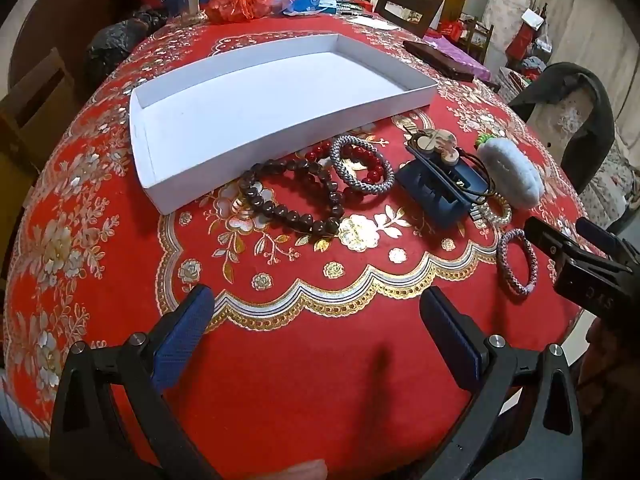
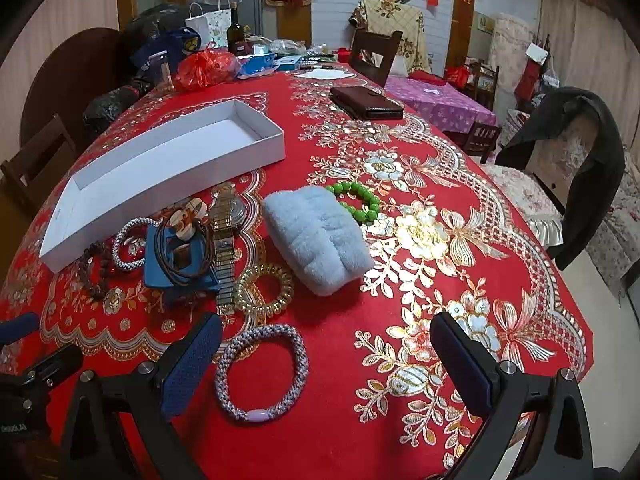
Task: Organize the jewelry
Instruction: 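Move both tools toward the jewelry beside the white box, then grasp the light-blue fluffy scrunchie with the right tool while the left grasps the heart-charm hair tie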
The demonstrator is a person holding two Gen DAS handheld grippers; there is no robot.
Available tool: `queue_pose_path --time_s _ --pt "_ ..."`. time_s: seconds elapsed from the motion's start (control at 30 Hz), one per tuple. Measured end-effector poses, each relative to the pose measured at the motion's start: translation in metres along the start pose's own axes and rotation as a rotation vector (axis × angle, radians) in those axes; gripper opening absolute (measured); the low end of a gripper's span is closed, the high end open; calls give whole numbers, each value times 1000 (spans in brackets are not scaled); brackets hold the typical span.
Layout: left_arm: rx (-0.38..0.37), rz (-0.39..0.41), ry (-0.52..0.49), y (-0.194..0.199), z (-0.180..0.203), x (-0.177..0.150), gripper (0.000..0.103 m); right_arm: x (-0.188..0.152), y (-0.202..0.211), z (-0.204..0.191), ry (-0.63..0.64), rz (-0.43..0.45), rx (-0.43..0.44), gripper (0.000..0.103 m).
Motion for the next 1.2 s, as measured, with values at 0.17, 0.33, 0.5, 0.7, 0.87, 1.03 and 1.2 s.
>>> queue_pose_path --time_s 0.17,0.33,0.5,0.7,0.87,1.03,1.2 --pt "69 4 -15 7 -2 -1 103 7 3 -7 -8 39 58 103" --pt "82 -3 -15 7 -6 -1 103 9 8 -8 -7 81 111 103" --pt "75 -26 -20 -9 -6 -2 103 8 5 -1 -10 87 83 103" --pt "75 -35 -17 -30 -13 -1 103 -1 -2 3 18 38 163 103" --pt "58 4 -17 -32 -21 2 103 -1 4 14 -13 65 231 103" --pt "63 27 -7 -32 -21 2 103 25 -8 17 -20 97 297 103" --pt "59 58 -17 -29 -23 -3 103 48 -45 12 100 42 244 101"
Point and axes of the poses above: each gripper's, at about its wrist camera, not at the fingertips, and y roughly against the way its jaws point, z to its right, x to its top, the point moved 6 cm from there along -y, roughly the way its jaws point, and after that the axes turned 2 degrees about x, right-handed, at the moved point
